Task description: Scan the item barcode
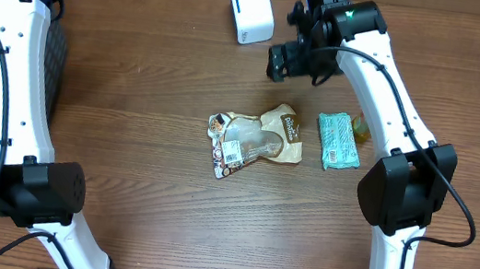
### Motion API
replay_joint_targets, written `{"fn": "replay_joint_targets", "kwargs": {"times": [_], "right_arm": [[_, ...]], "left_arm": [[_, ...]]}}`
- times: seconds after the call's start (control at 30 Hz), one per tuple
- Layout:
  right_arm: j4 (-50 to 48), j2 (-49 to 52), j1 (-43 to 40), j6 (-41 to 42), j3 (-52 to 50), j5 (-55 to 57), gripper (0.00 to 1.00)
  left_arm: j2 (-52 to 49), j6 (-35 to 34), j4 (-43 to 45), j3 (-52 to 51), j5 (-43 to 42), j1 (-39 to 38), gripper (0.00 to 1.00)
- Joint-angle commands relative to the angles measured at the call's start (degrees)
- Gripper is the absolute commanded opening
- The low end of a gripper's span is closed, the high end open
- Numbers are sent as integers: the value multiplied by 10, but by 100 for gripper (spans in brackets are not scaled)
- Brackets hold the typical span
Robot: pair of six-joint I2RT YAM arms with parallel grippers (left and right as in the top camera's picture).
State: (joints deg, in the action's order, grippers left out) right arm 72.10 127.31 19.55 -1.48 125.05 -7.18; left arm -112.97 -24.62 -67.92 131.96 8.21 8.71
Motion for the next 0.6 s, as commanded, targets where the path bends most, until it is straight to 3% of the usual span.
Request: {"fn": "replay_joint_targets", "kwargs": {"times": [0.0,0.13,0.57], "right_arm": [[-61,2,2,2,-1,7,100],[-106,2,2,2,-1,7,100],[-107,2,2,2,-1,7,100]], "left_arm": [[2,9,0,9,3,-1,100],[2,9,0,9,3,-1,100],[-10,9,-3,9,3,-1,100]]}}
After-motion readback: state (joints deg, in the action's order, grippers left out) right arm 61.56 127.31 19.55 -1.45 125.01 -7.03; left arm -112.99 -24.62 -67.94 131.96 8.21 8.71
